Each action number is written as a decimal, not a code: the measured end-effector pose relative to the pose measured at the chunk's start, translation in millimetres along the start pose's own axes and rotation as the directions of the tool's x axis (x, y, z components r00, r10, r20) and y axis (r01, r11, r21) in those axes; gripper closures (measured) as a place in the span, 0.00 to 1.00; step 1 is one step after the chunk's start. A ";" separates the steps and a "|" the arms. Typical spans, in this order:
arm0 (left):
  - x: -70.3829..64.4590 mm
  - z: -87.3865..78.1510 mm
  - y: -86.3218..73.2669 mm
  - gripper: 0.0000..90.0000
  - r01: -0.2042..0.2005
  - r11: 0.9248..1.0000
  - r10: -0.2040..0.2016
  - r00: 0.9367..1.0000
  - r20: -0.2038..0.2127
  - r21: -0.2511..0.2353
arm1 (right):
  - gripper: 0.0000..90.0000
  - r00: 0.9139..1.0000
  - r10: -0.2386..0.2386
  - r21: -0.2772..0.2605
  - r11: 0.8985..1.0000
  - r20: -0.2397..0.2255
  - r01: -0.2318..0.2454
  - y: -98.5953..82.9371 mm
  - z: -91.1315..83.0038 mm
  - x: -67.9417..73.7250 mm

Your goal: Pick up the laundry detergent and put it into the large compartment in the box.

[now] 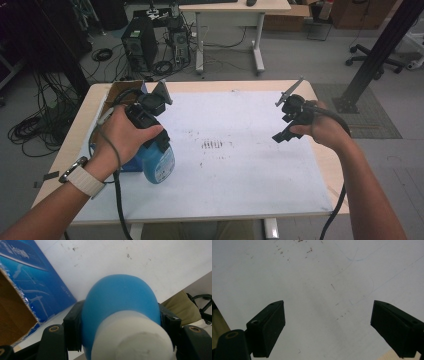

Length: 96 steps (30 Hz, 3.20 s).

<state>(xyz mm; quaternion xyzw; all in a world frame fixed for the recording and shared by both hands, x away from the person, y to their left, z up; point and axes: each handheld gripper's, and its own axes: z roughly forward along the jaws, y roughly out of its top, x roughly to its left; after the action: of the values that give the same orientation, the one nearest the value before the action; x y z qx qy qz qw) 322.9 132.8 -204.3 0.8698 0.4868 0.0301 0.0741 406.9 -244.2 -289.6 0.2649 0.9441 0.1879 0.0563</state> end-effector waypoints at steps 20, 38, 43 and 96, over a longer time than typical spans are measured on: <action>4.0 -42.0 7.1 0.41 0.033 0.999 -0.033 0.999 0.004 -0.018 | 0.14 1.000 0.000 -0.006 1.000 0.001 0.000 1.5 -2.1 -0.3; 13.1 -76.8 15.3 0.41 0.075 0.997 -0.075 0.997 -0.015 -0.031 | 0.14 1.000 -0.006 -0.021 1.000 -0.001 0.006 4.5 -3.3 -0.8; 17.1 -83.7 16.5 0.41 0.101 0.994 -0.102 0.995 -0.019 -0.041 | 0.14 1.000 -0.003 -0.026 1.000 -0.002 0.003 4.6 -3.7 -0.8; 87.1 -139.8 21.0 0.41 0.346 0.931 -0.352 0.935 -0.037 -0.114 | 0.14 1.000 -0.002 -0.007 1.000 -0.003 0.002 6.8 1.4 -3.5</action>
<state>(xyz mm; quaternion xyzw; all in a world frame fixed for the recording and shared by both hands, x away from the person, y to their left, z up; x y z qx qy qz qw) 368.9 210.1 -64.6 0.7631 0.6332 0.0670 0.1103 413.5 -240.2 -288.3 0.2635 0.9438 0.1917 0.0561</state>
